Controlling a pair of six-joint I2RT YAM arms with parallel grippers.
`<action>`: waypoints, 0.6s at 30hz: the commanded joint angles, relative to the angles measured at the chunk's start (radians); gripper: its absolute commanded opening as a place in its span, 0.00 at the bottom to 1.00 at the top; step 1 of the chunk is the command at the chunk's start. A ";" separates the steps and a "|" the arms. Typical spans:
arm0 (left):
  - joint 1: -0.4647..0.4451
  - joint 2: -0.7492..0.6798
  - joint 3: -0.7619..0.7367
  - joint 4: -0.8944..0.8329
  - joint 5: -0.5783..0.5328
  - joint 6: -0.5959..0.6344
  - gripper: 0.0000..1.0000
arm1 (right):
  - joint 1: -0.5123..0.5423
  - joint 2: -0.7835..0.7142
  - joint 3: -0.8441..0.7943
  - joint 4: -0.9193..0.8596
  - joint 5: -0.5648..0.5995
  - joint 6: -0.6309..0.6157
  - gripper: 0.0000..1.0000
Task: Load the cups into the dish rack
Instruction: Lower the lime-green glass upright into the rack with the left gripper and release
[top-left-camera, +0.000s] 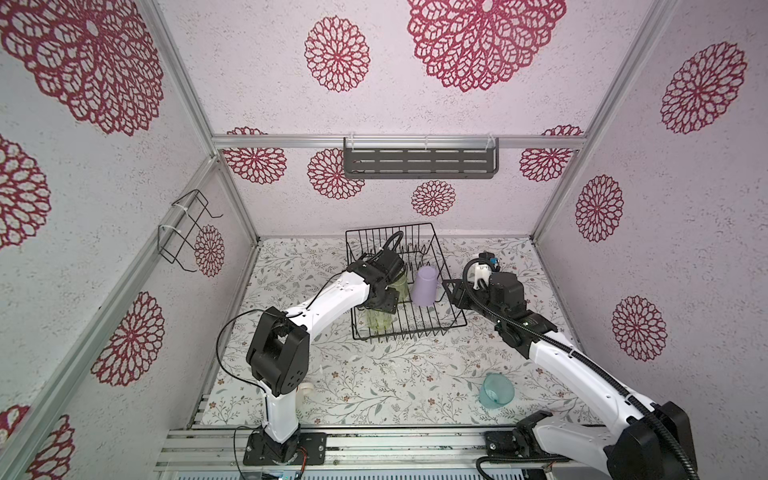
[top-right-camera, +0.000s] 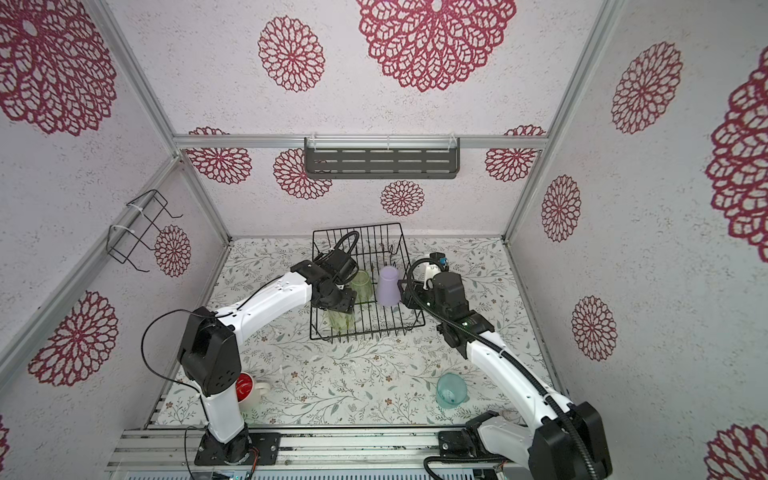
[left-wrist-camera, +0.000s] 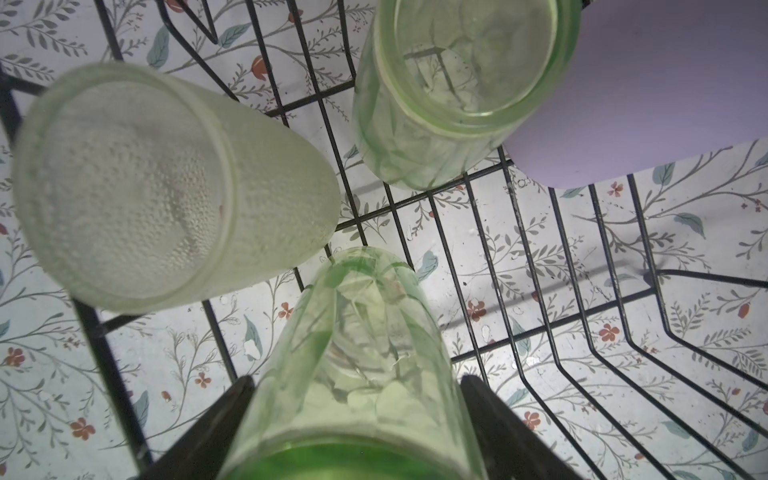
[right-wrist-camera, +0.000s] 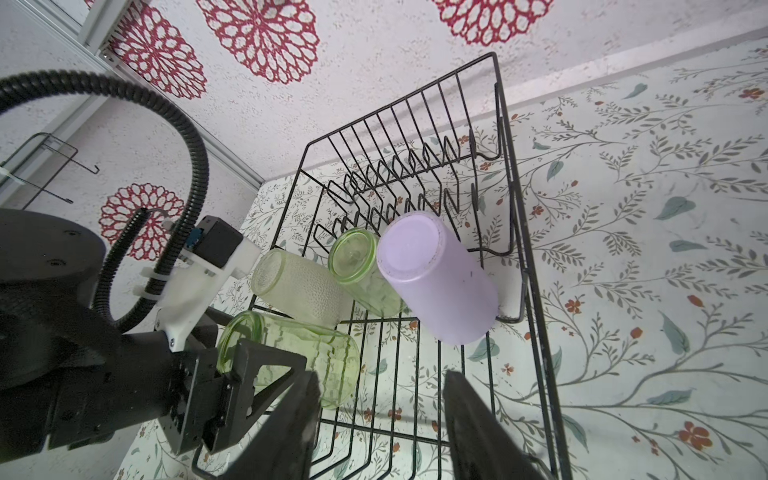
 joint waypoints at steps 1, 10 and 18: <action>-0.016 0.011 0.037 -0.024 -0.027 0.000 0.81 | 0.001 -0.022 0.000 0.013 0.015 -0.027 0.52; -0.023 -0.013 0.036 -0.014 0.003 0.023 0.85 | 0.002 -0.014 0.007 0.000 0.016 -0.041 0.52; -0.025 -0.037 0.049 0.003 0.041 0.036 0.84 | 0.001 -0.017 0.009 -0.005 0.020 -0.042 0.52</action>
